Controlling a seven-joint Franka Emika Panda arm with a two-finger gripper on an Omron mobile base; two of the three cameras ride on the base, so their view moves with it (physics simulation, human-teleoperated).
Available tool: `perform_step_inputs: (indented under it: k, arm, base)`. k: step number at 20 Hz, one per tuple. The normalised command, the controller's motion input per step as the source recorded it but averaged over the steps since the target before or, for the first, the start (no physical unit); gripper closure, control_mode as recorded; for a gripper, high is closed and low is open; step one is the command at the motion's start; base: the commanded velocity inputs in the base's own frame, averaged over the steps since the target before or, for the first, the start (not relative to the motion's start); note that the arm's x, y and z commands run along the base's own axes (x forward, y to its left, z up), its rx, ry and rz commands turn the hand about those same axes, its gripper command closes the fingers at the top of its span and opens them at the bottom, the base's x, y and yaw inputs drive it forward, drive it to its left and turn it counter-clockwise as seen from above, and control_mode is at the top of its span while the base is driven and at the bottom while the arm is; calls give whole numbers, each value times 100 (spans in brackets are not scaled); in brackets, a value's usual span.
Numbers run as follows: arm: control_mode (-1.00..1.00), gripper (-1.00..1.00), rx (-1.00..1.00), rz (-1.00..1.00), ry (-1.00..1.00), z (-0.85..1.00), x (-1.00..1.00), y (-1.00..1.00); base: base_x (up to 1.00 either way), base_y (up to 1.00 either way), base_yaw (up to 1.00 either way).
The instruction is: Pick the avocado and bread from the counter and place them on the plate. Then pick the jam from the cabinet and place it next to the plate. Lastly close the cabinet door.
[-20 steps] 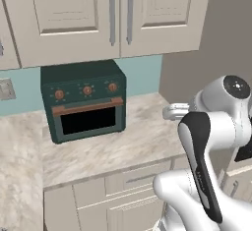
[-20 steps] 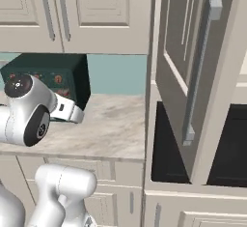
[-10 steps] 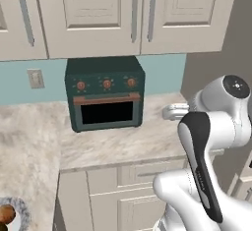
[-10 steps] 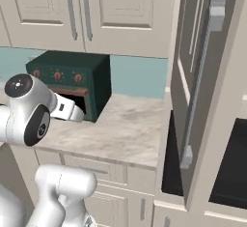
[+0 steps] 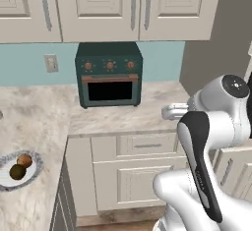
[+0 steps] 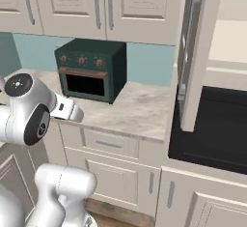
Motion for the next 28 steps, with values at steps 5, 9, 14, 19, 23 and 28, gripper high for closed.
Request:
perform_step_inputs:
  k: [5,9,14,19,23,28]
  arm:
    - [100,-100,0,0,0,0,0,0]
    - [100,-100,0,0,0,0,0,0]
    - [100,-100,0,0,0,0,0,0]
    - [100,-100,0,0,0,0,0,0]
    - [100,-100,0,0,0,0,0,0]
    - [100,-100,0,0,0,0,0,0]
  base:
    - [-86,-28,13]
    - [-73,-43,9]
    - [-41,-59,2]
    - [-15,-78,0]
    - [-1,-80,0]
    - [0,-81,0]
